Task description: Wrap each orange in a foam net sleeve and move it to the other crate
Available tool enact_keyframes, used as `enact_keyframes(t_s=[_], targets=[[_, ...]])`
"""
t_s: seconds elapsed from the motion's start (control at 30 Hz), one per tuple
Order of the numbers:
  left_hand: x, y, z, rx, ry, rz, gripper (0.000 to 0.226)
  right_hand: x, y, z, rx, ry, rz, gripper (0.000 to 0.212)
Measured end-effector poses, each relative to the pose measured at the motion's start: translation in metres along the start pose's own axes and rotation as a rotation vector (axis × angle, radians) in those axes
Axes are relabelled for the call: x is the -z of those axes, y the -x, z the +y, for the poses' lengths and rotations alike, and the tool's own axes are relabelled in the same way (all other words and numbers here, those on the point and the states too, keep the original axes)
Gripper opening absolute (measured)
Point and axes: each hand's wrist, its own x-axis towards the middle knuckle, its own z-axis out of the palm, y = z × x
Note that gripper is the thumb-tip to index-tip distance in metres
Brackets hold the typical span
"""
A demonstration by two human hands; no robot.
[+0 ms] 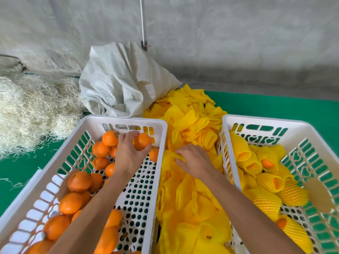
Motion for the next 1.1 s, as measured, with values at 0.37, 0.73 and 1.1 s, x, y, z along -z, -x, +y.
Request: enact_keyframes(t_s=[0.37, 0.73, 1.1], targets=[[-0.033, 0.041, 0.124, 0.433, 1.351, -0.224, 0.048, 0.032, 0.024, 0.007, -0.222, -0.555, 0.742, 0.029], [-0.047, 0.049, 0.112, 0.328, 1.177, -0.206, 0.079, 0.037, 0.029, 0.006, 0.223, -0.625, 0.565, 0.045], [-0.045, 0.049, 0.116, 0.194, 1.111, 0.002, 0.056, 0.041, 0.031, 0.008, 0.188, -0.757, 0.580, 0.039]])
